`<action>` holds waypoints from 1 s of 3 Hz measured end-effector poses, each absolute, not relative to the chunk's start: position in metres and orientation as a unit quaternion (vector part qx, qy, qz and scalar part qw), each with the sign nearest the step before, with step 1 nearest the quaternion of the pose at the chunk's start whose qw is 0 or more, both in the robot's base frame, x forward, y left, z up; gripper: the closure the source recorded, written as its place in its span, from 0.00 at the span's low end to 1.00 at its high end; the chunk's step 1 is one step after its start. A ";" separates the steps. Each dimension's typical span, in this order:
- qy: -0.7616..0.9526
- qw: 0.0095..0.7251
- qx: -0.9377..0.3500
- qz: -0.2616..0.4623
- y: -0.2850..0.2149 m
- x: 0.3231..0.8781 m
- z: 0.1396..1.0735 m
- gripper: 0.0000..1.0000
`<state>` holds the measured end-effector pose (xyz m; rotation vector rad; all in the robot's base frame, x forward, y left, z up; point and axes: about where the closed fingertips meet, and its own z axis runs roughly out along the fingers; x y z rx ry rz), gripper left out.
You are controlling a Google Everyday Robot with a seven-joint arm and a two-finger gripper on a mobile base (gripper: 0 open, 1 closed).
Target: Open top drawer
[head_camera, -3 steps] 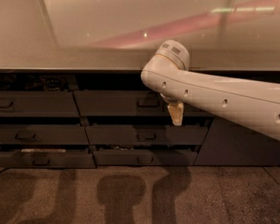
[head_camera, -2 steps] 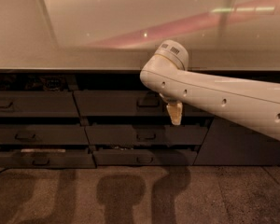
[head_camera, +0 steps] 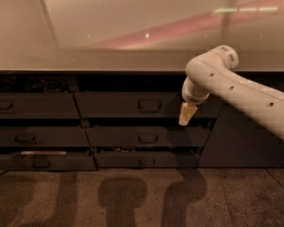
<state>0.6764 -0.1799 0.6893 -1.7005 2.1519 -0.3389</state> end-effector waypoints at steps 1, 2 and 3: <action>0.763 0.238 -0.601 -0.023 -0.184 0.682 0.682 0.00; 0.746 0.252 -0.616 0.005 -0.174 0.681 0.688 0.00; 0.746 0.252 -0.616 0.005 -0.173 0.681 0.687 0.00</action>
Offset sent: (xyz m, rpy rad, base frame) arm 0.0072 -0.0048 -0.0062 0.1881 0.0279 0.0345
